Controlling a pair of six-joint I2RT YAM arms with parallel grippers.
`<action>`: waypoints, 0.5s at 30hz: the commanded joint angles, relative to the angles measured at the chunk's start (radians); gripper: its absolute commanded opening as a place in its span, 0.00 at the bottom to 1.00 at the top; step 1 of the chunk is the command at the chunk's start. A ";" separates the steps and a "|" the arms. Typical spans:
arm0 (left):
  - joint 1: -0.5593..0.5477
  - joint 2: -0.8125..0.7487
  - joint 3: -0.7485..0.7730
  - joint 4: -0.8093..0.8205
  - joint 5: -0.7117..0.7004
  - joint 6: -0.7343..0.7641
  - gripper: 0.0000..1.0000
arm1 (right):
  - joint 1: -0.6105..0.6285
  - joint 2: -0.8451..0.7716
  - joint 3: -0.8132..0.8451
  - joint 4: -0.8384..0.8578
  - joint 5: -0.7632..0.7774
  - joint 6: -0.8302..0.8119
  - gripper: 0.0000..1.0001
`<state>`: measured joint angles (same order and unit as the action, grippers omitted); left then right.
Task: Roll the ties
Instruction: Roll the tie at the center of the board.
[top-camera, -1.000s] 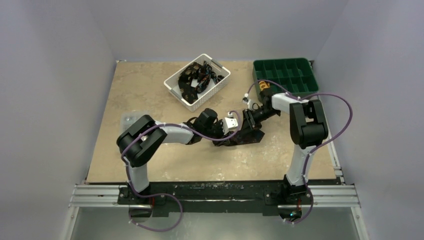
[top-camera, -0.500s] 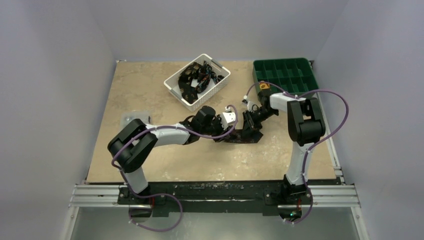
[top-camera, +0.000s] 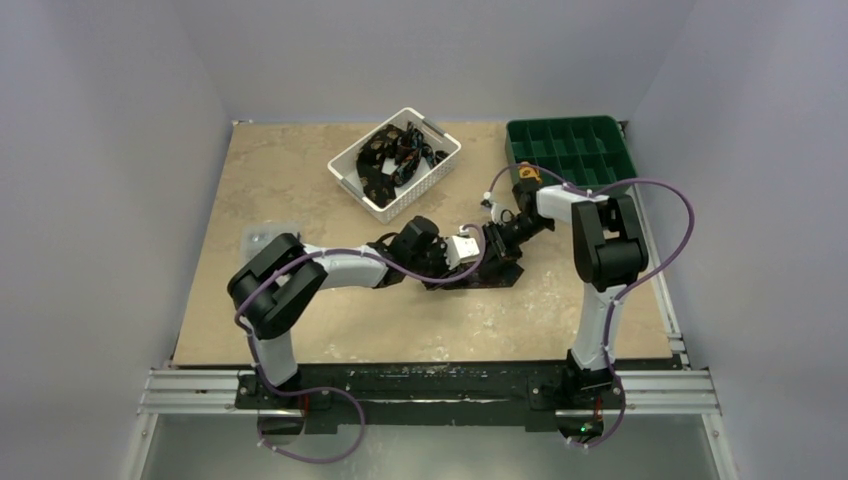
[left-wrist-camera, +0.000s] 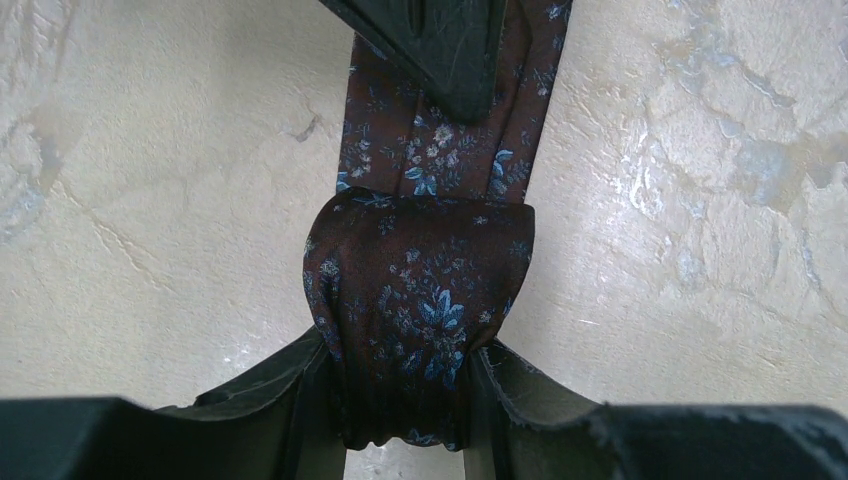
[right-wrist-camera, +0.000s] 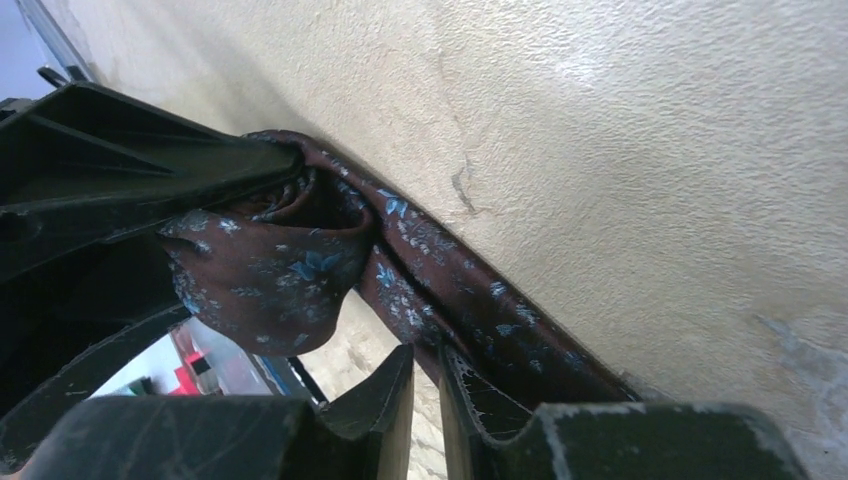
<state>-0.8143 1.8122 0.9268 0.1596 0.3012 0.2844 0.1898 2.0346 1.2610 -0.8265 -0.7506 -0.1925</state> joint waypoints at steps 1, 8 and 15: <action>-0.014 0.048 0.036 -0.203 -0.084 0.083 0.22 | -0.006 0.031 0.043 0.002 0.091 -0.111 0.20; -0.029 0.058 0.052 -0.217 -0.087 0.079 0.27 | -0.003 -0.032 0.113 -0.078 -0.198 -0.058 0.45; -0.031 0.058 0.066 -0.230 -0.083 0.077 0.29 | 0.041 -0.038 0.047 0.007 -0.303 0.041 0.52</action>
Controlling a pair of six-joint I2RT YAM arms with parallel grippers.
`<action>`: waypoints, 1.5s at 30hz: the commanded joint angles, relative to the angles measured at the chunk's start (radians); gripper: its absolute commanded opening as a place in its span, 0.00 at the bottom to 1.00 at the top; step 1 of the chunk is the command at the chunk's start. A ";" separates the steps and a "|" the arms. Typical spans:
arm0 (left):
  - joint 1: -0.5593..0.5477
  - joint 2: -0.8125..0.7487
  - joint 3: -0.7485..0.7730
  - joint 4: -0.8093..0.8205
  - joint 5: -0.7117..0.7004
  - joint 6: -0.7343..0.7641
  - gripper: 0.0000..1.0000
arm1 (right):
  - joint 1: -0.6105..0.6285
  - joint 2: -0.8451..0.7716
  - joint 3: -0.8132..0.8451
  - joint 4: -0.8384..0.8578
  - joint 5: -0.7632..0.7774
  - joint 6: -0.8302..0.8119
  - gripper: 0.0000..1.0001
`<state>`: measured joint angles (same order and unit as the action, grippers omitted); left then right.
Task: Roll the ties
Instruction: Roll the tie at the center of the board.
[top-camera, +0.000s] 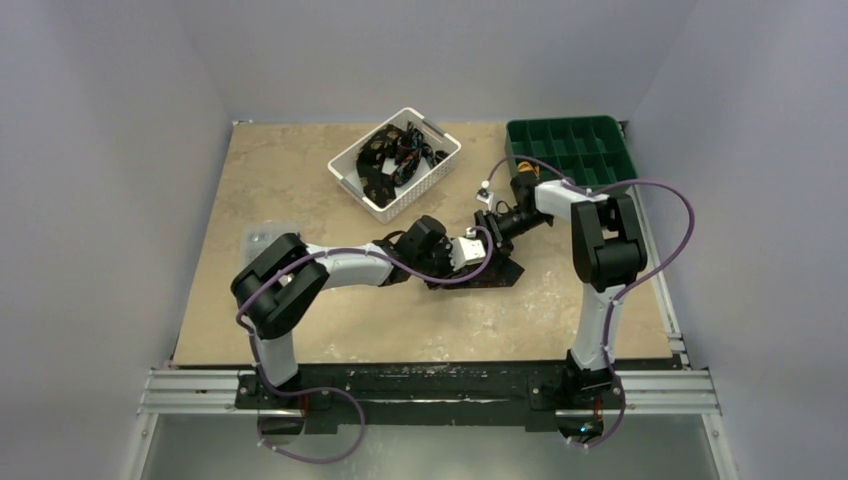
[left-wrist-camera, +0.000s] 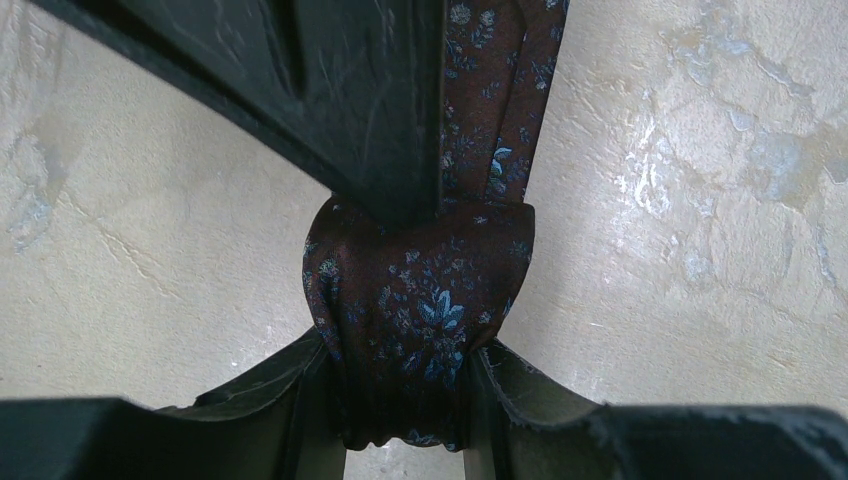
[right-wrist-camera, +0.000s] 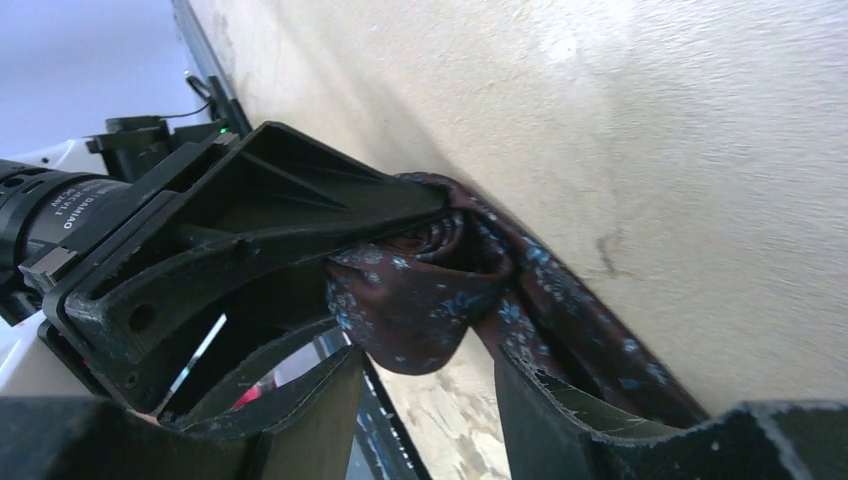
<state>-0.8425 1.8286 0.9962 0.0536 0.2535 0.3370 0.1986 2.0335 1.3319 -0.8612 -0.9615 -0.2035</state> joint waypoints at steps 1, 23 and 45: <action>-0.003 0.043 -0.004 -0.125 -0.033 0.024 0.29 | 0.043 -0.033 -0.026 0.054 -0.093 0.060 0.53; 0.086 -0.056 -0.035 0.062 0.203 -0.029 0.57 | 0.063 0.052 -0.071 0.130 0.090 -0.037 0.00; 0.101 -0.019 -0.128 0.425 0.278 -0.113 0.94 | 0.050 0.051 -0.086 0.143 0.305 -0.055 0.00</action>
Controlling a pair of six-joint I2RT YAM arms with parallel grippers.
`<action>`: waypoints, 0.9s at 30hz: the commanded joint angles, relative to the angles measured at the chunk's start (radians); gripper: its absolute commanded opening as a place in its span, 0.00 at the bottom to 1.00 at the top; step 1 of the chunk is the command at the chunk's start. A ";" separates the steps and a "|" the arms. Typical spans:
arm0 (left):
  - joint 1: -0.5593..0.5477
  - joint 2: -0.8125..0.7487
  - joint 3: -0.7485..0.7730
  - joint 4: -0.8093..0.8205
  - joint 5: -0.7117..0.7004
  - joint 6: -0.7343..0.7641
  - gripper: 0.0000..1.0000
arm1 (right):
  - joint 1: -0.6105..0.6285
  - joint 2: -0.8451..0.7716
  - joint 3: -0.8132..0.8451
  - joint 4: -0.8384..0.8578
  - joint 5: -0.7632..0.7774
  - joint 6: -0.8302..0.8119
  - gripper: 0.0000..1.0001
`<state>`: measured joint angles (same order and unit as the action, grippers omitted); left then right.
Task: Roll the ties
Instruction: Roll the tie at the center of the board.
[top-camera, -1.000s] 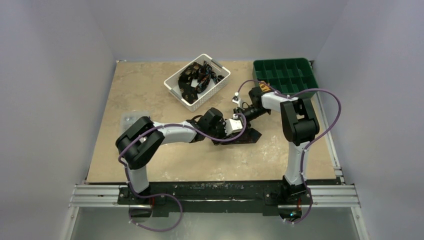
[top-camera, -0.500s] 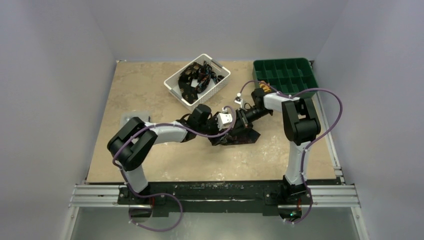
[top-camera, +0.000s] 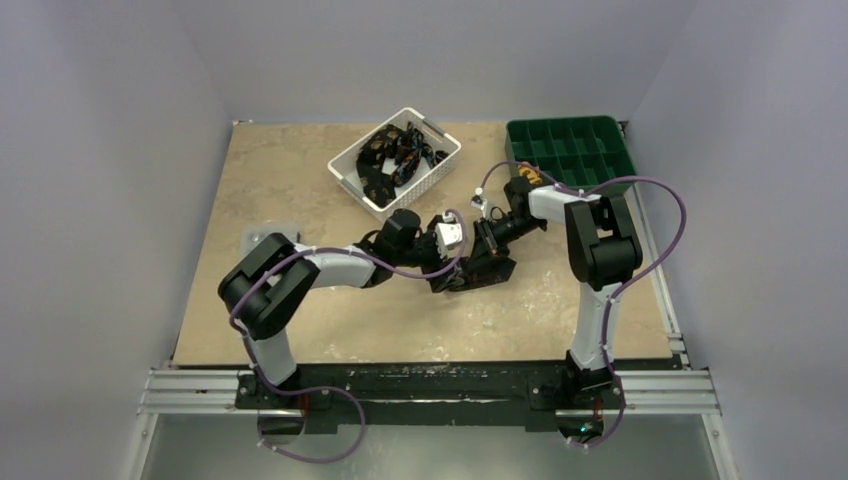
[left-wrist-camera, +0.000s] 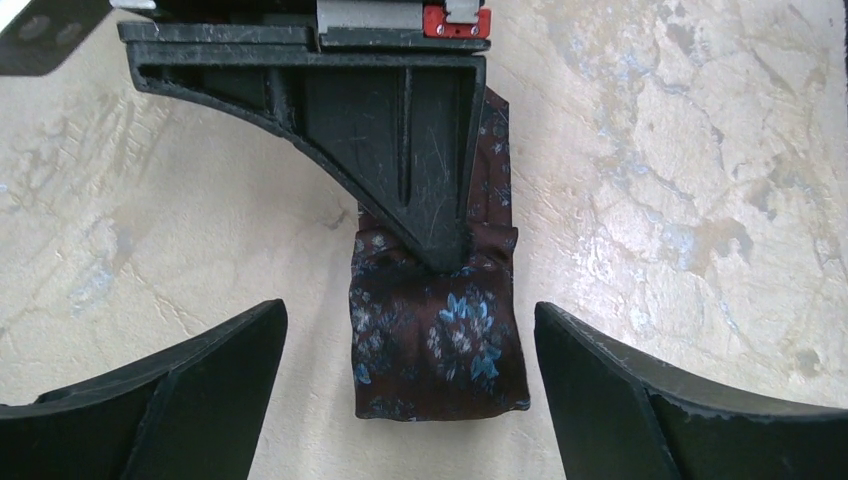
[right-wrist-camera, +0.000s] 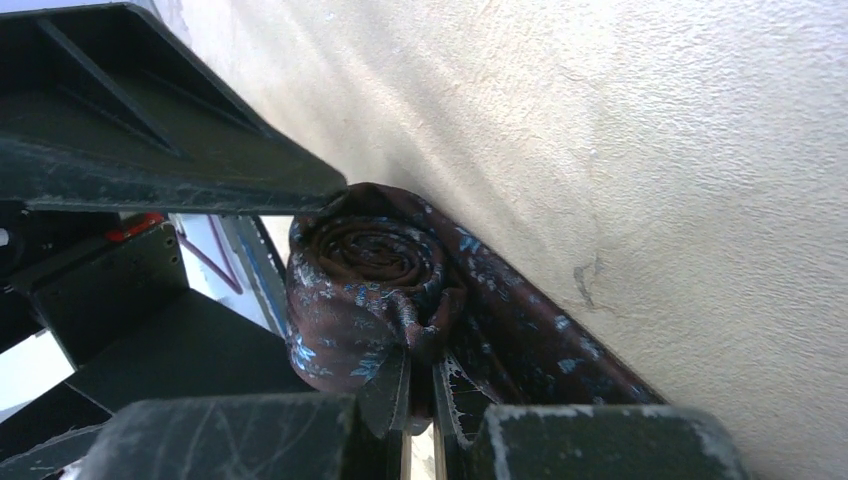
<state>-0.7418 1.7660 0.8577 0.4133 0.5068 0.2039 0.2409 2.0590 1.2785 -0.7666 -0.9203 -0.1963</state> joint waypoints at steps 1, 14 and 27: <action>-0.002 0.054 0.016 0.068 0.019 0.017 0.94 | 0.008 0.029 -0.031 0.047 0.270 -0.059 0.00; -0.020 0.077 -0.022 0.132 -0.033 -0.035 0.82 | 0.009 0.038 -0.054 0.061 0.328 -0.038 0.00; -0.081 0.099 0.030 0.014 -0.067 0.072 0.47 | 0.049 0.035 -0.033 0.074 0.314 -0.047 0.00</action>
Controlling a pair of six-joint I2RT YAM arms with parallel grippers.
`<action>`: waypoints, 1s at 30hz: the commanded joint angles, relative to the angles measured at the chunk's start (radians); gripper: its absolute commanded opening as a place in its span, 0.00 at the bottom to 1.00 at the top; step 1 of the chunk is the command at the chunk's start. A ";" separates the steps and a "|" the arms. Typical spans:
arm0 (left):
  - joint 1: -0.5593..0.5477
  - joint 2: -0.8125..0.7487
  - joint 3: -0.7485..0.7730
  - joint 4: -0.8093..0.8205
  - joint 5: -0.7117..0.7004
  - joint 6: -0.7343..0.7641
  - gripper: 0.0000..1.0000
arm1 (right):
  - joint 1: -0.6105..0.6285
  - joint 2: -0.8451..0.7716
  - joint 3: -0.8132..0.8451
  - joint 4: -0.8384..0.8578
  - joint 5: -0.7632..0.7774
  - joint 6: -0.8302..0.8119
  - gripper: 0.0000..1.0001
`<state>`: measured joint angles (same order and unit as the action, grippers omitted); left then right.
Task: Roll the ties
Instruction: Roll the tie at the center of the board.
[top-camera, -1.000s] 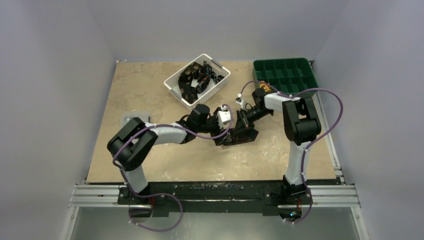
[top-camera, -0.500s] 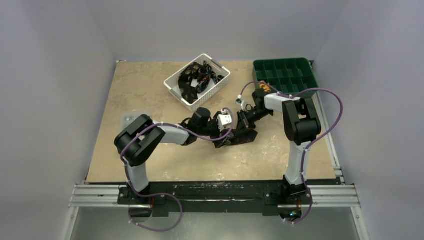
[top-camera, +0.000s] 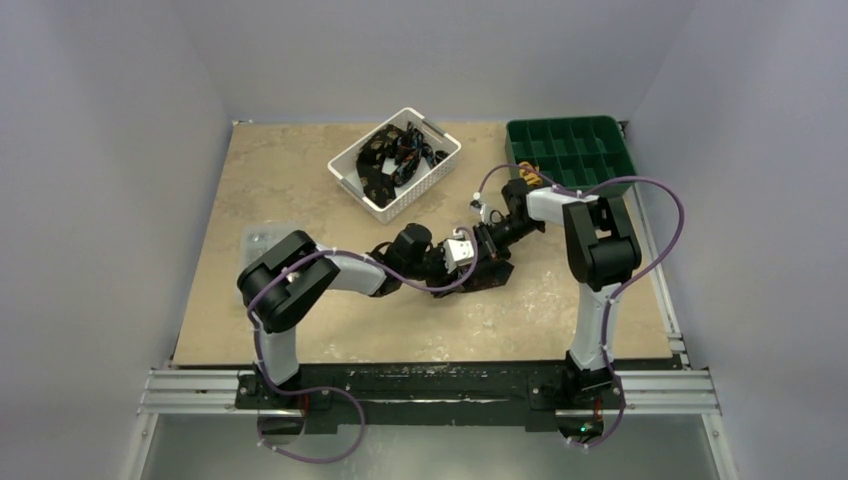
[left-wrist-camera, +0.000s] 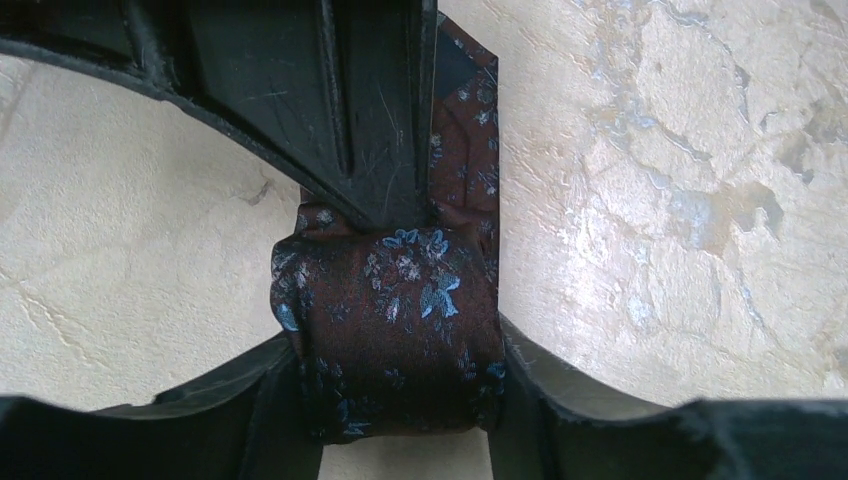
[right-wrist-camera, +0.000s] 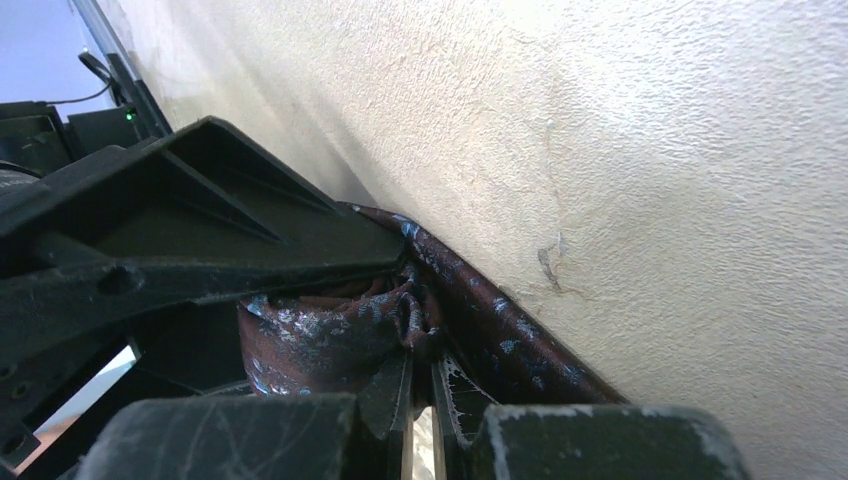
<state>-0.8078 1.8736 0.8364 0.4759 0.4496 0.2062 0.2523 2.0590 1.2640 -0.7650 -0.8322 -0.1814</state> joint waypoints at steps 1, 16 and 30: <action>-0.022 -0.008 0.062 -0.086 -0.032 0.087 0.42 | 0.045 0.034 -0.020 0.075 0.226 -0.062 0.00; -0.036 -0.028 0.132 -0.473 -0.180 0.155 0.20 | -0.007 -0.042 0.107 -0.132 0.035 -0.136 0.37; -0.041 0.001 0.181 -0.558 -0.165 0.167 0.25 | -0.021 -0.177 0.044 -0.085 -0.166 -0.007 0.56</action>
<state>-0.8467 1.8469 1.0164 0.0326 0.3096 0.3382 0.2279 1.9274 1.3220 -0.9104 -0.9207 -0.2489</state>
